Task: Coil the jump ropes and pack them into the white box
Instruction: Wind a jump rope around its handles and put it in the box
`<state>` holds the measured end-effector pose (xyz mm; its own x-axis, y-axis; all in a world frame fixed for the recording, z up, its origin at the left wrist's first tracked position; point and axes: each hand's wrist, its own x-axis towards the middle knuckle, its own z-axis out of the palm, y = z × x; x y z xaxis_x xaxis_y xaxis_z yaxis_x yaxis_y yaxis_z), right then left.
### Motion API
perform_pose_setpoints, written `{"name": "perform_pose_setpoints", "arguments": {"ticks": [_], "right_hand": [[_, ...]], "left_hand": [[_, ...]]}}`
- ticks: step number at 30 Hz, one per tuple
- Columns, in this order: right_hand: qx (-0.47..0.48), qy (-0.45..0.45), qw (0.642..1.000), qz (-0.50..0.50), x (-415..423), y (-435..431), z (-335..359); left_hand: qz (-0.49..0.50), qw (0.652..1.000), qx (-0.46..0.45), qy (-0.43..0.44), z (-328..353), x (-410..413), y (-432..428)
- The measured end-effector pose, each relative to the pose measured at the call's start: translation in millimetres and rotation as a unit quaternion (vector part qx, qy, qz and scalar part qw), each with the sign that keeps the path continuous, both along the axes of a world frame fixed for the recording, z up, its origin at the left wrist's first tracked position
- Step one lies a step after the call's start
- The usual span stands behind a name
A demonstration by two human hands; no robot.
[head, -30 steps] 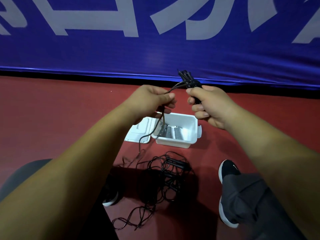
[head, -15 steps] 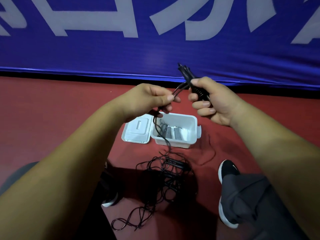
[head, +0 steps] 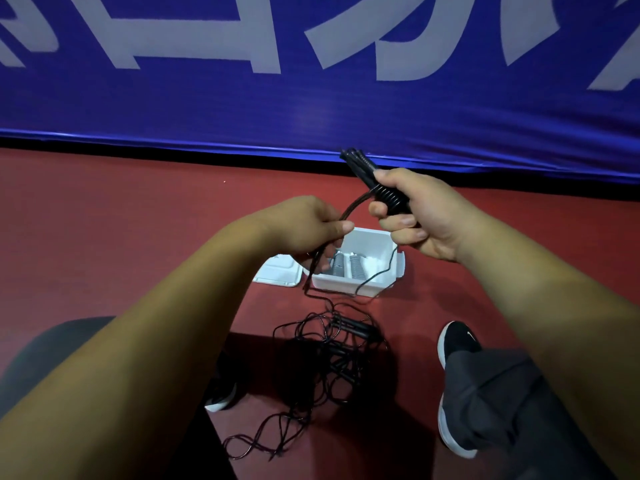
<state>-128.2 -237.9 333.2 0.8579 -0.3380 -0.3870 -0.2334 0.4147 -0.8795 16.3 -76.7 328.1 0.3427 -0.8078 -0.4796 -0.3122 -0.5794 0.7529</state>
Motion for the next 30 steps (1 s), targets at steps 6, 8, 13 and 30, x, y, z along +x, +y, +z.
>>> {"name": "perform_pose_setpoints", "arguments": {"ticks": [6,8,13,30], "right_hand": [[0.018,0.002,0.998,-0.058,2,-14,-7],[0.008,0.006,0.998,-0.069,3,-14,-11],[0.0,0.002,0.997,-0.075,6,-15,-9],[-0.052,0.005,0.998,-0.038,1,-8,-3]], "left_hand": [[0.077,0.974,-0.159,0.144,6,5,1],[0.086,0.951,-0.227,0.189,11,8,1],[-0.055,0.932,-0.242,0.263,24,14,12],[-0.094,0.971,-0.067,0.209,38,11,23]]}}
